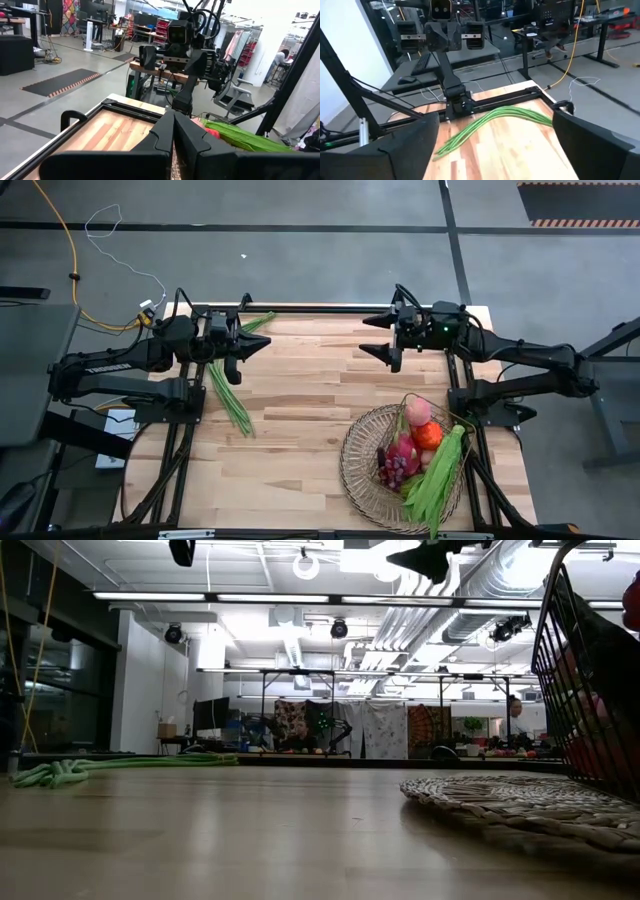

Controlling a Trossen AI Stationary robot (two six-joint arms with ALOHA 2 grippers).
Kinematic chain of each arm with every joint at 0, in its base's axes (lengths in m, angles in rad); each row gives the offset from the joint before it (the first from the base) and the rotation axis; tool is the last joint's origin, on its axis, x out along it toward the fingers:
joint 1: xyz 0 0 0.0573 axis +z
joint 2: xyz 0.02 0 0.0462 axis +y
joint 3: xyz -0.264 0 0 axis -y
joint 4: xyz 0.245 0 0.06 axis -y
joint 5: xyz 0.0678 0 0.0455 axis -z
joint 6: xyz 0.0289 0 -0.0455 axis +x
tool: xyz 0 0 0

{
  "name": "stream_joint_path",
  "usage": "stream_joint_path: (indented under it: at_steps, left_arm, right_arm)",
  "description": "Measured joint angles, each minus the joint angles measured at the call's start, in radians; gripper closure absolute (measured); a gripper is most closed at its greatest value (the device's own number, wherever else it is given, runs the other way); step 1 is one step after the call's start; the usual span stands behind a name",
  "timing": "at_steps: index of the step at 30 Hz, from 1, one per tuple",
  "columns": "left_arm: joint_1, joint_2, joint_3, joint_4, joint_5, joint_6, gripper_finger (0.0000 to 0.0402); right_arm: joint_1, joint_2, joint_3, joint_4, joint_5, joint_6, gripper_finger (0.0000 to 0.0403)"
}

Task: Build produce basket
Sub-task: Put the green beans into the wire basket

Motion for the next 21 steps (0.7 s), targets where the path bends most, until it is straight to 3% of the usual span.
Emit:
stream_joint_path:
  at_steps: [5,14,16,21]
  left_arm:
    - [0.0,0.0,0.0,0.0,0.0,0.0,0.0401]
    - [0.0,0.0,0.0,-0.006,0.0,0.0,0.0401]
    - [0.0,0.0,0.0,-0.009,-0.002,0.0,0.0401]
    - [0.0,0.0,0.0,-0.009,-0.003,0.0,0.0401]
  right_arm:
    - [0.0,0.0,0.0,-0.005,-0.001,0.01,0.0106]
    - [0.0,-0.072,-0.001,-0.112,-0.075,-0.065,0.0369]
    - [0.0,-0.097,-0.001,-0.143,-0.099,-0.084,0.039]
    - [0.011,-0.152,-0.021,-0.109,-0.11,-0.107,0.0385]
